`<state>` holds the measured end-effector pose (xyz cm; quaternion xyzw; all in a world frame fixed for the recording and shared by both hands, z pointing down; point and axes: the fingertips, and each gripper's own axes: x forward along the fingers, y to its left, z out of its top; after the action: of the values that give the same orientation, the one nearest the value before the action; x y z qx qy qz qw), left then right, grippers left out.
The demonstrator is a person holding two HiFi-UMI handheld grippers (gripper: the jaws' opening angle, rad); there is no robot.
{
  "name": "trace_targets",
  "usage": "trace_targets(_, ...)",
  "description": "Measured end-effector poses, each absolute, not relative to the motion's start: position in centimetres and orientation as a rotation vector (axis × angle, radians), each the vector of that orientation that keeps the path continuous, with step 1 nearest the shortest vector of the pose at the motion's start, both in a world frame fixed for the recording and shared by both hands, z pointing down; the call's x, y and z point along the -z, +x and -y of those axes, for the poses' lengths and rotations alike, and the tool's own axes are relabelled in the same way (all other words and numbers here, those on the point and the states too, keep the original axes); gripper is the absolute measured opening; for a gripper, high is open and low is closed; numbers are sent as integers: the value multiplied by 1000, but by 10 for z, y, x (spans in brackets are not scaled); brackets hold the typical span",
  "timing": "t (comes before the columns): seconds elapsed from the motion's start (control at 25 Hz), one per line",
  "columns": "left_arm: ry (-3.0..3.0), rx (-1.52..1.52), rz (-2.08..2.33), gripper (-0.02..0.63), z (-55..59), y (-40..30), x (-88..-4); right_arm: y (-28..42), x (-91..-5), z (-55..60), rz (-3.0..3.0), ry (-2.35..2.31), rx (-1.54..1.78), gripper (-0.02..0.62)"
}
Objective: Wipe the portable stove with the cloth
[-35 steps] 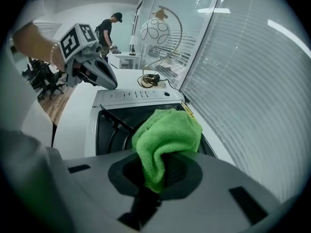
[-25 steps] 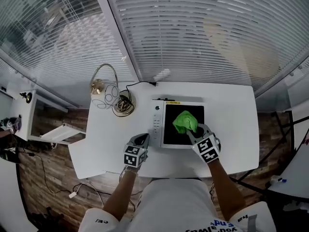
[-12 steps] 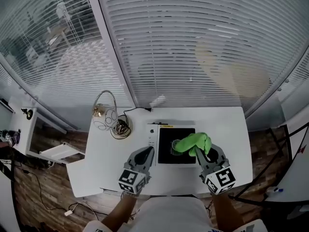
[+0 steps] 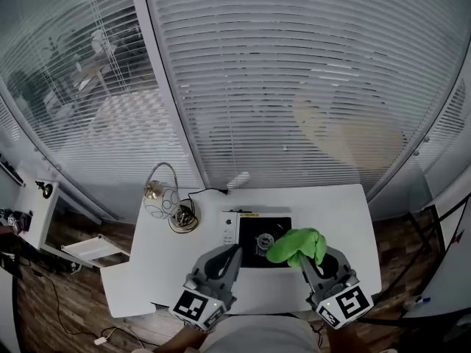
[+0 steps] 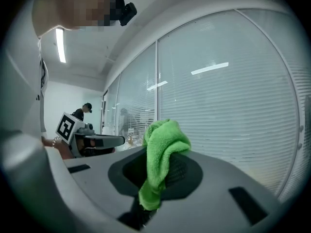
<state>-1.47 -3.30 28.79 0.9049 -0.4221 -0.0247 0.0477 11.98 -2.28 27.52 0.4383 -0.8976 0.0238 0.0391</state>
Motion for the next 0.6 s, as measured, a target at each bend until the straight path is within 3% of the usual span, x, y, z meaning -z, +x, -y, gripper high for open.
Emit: trace_targets(0.6,2825,147,1210,12,8,-9,-244,107,-239,1,2789,1308,2,41)
